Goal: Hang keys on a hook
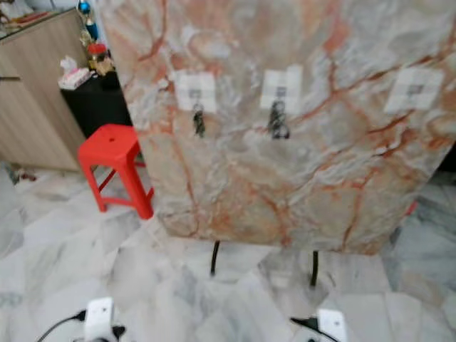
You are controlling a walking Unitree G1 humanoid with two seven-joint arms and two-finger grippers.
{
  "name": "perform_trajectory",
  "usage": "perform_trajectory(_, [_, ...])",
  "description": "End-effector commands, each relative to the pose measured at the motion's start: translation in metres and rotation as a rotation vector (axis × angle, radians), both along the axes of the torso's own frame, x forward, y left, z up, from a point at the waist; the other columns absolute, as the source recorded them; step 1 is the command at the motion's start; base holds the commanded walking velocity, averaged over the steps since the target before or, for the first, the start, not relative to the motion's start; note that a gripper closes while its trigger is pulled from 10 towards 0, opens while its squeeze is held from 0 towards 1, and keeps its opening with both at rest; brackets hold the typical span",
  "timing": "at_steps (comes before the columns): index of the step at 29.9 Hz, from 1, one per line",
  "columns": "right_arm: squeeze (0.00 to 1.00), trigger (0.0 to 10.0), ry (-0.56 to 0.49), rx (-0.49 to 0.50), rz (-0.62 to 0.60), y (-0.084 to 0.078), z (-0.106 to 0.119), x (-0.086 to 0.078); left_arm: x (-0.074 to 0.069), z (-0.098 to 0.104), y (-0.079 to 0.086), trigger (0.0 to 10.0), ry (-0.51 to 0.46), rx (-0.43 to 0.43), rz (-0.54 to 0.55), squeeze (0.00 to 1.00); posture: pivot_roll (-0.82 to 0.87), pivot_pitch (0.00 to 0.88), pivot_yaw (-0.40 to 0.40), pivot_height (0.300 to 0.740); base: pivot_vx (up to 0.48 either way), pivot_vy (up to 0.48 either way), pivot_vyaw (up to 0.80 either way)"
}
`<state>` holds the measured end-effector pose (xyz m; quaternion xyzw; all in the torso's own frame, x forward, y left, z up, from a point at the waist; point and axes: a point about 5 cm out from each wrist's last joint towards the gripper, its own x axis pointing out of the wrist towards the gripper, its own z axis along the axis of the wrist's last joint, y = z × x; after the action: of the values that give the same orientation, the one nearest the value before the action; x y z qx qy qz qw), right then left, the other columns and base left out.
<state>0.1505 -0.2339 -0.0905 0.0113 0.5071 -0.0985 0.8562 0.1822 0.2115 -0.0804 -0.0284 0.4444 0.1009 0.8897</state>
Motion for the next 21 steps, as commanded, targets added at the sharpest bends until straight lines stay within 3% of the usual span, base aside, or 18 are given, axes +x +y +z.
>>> perform_trajectory(1, [0.00, 10.0, -0.021, 0.024, -0.002, 0.0094, 0.0002, 0.0060, -0.0038, 0.0002, 0.0113, 10.0, 0.020, 0.029, 0.001, 0.00, -0.15, 0.000, 0.012, 0.740, 0.000, -0.398, 0.00])
perform_trajectory(7, [0.00, 10.0, -0.062, 0.047, -0.155, 0.0036, 0.0024, 0.0081, -0.0008, 0.0015, 0.0105, 10.0, 0.016, 0.034, -0.019, 0.00, -0.15, 0.008, 0.019, 0.740, 0.000, -0.404, 0.00])
perform_trajectory(17, [0.00, 10.0, -0.079, 0.056, -0.210, 0.0054, 0.0019, 0.0076, -0.0010, 0.0015, 0.0109, 10.0, 0.020, 0.038, -0.037, 0.00, -0.15, 0.009, 0.024, 0.740, 0.000, -0.427, 0.00])
perform_trajectory(21, [0.00, 10.0, -0.081, 0.049, -0.226, 0.0049, 0.0019, 0.0072, -0.0025, 0.0007, 0.0104, 10.0, 0.025, 0.036, -0.052, 0.00, -0.15, 0.000, 0.026, 0.740, 0.000, -0.447, -0.72])
